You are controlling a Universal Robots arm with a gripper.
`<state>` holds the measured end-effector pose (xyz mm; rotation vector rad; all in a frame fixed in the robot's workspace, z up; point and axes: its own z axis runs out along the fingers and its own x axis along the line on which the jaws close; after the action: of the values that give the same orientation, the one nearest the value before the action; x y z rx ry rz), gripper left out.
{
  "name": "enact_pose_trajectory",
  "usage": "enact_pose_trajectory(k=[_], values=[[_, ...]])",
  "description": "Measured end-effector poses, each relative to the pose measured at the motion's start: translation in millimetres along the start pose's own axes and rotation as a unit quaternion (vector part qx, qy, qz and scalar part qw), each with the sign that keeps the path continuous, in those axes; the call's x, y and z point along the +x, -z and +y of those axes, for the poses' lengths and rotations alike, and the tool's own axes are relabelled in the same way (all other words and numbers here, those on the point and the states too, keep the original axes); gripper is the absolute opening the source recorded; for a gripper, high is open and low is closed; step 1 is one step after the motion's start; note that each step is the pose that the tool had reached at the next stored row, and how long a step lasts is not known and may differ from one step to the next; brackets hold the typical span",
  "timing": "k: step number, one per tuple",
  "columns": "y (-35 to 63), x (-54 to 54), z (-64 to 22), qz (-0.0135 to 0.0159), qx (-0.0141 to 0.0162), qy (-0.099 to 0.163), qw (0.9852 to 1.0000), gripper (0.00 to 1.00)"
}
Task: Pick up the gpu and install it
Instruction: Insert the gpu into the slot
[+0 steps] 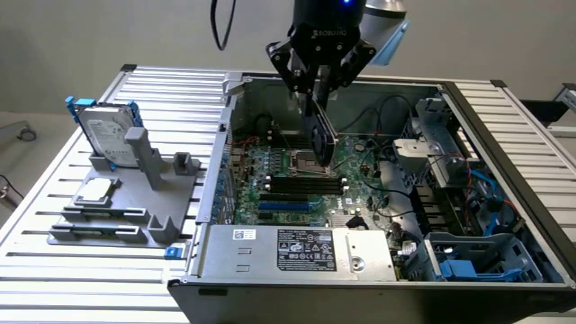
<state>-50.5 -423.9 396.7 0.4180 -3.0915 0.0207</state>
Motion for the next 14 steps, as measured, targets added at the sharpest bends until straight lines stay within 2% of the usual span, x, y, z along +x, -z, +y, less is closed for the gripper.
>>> enact_pose_trajectory(k=[4,7,11,14], values=[[-4.7,-0.1,0.0,-0.0004,0.0008,0.037,0.9993,0.27],[-8.2,-0.2,0.1,-0.0007,0.0015,0.064,0.9980,0.27],[-12.8,-0.3,0.1,-0.0010,0.0023,0.100,0.9950,0.27],[-16.4,-0.4,0.2,-0.0013,0.0030,0.127,0.9919,0.27]])
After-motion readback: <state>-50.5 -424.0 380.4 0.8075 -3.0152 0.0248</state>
